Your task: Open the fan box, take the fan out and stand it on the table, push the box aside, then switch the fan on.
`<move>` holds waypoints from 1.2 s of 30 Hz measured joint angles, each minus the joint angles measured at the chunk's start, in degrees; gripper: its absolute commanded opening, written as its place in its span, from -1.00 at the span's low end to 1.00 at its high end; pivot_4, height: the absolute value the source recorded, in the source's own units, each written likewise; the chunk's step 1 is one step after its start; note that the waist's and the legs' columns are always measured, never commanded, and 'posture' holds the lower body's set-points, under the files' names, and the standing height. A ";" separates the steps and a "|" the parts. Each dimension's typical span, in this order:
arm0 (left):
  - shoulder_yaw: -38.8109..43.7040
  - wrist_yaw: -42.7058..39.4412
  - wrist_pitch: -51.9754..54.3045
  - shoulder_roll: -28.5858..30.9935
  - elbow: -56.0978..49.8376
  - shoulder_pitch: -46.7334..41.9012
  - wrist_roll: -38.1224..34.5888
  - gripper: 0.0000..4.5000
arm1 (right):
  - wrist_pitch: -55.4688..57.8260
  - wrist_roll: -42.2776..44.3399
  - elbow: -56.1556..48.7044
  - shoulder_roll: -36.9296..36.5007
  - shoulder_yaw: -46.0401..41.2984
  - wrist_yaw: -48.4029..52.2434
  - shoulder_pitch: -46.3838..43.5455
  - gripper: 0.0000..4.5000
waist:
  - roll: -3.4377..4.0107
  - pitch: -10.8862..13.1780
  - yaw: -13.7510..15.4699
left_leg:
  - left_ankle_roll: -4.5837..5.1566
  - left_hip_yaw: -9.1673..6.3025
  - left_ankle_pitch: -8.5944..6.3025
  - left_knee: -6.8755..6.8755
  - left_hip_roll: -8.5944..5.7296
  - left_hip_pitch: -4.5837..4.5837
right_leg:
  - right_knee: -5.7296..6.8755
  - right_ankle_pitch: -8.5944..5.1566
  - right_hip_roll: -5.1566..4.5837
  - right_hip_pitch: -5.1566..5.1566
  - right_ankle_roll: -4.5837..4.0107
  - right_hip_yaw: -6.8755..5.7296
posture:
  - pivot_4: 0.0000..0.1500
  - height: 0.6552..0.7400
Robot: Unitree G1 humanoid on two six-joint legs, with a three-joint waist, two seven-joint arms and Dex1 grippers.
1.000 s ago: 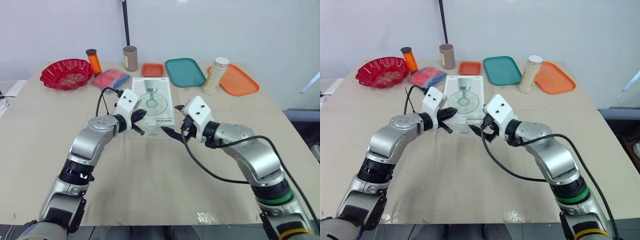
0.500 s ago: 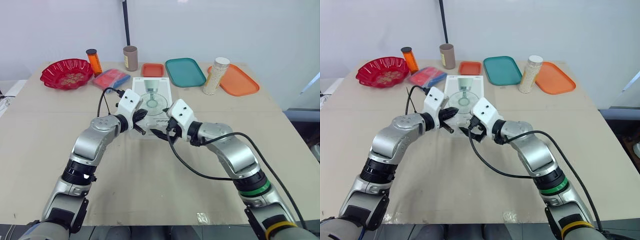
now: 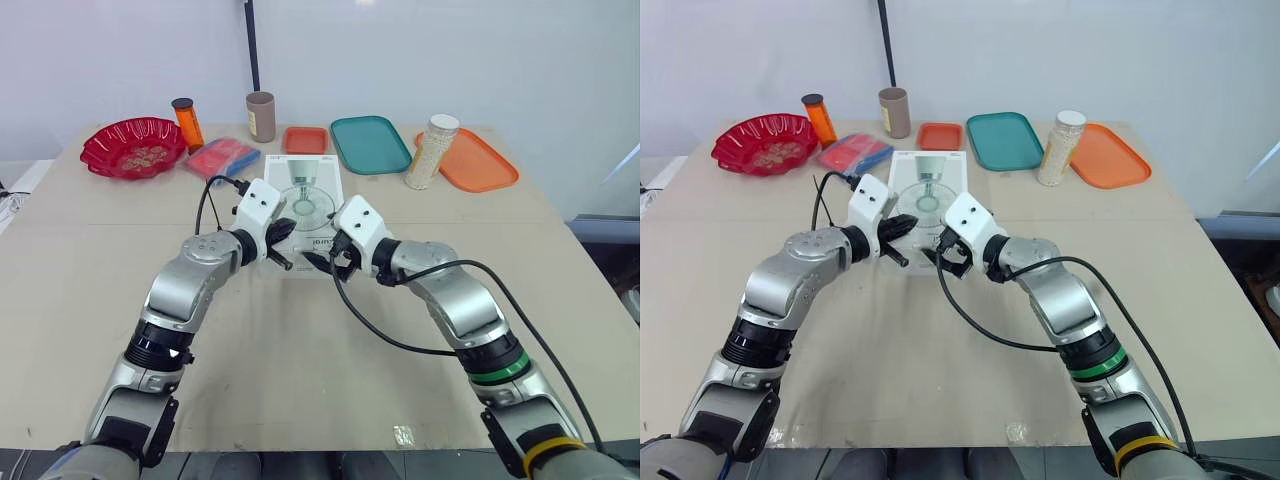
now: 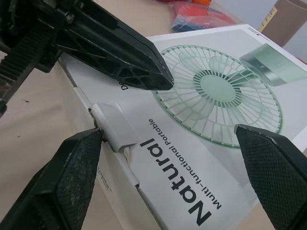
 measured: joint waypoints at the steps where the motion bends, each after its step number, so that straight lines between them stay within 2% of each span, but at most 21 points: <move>1: 0.03 -0.03 -0.06 0.00 -0.05 0.11 -0.01 -0.96 | -0.02 -0.04 0.13 0.11 0.00 0.03 -0.09 1.00 | 0.00 0.00 0.00 | 0.00 0.00 0.00 0.00 0.00 0.00 | 0.00 0.00 0.00 0.00 0.00 0.00 | 1.00 1.00; 27: 0.30 -0.83 -2.40 -0.24 -0.37 1.51 0.55 -0.96 | 1.76 0.57 3.47 1.77 -1.40 1.47 -2.26 1.00 | 0.01 0.00 -0.01 | -0.01 0.00 0.01 -0.01 0.00 0.01 | 0.00 0.01 0.00 0.00 -0.02 -0.01 | 1.00 1.00; 31: 0.27 -0.94 -2.53 -0.42 -0.37 1.74 0.66 -0.96 | 3.58 2.39 3.92 2.78 -3.67 1.70 -2.85 1.00 | 0.02 0.00 -0.02 | -0.01 0.00 0.01 -0.02 0.00 0.01 | 0.01 0.02 0.01 -0.01 -0.02 0.00 | 1.00 1.00; 32: 0.20 -1.08 -2.76 -0.74 -0.39 1.92 0.94 -0.96 | 4.75 3.93 3.82 3.19 -7.12 1.02 -4.95 1.00 | 0.04 -0.02 -0.01 | -0.01 -0.01 0.01 -0.02 0.00 0.02 | 0.01 0.02 0.00 0.00 -0.02 -0.02 | 1.00 1.00; 36: 0.20 -1.18 -3.21 -1.00 -0.38 2.09 1.16 -0.96 | 7.00 5.65 3.61 4.01 -8.27 0.98 -5.29 1.00 | 0.06 -0.03 -0.01 | -0.01 0.00 0.01 -0.03 0.00 0.01 | 0.00 0.01 0.00 0.00 -0.02 -0.01 | 1.00 1.00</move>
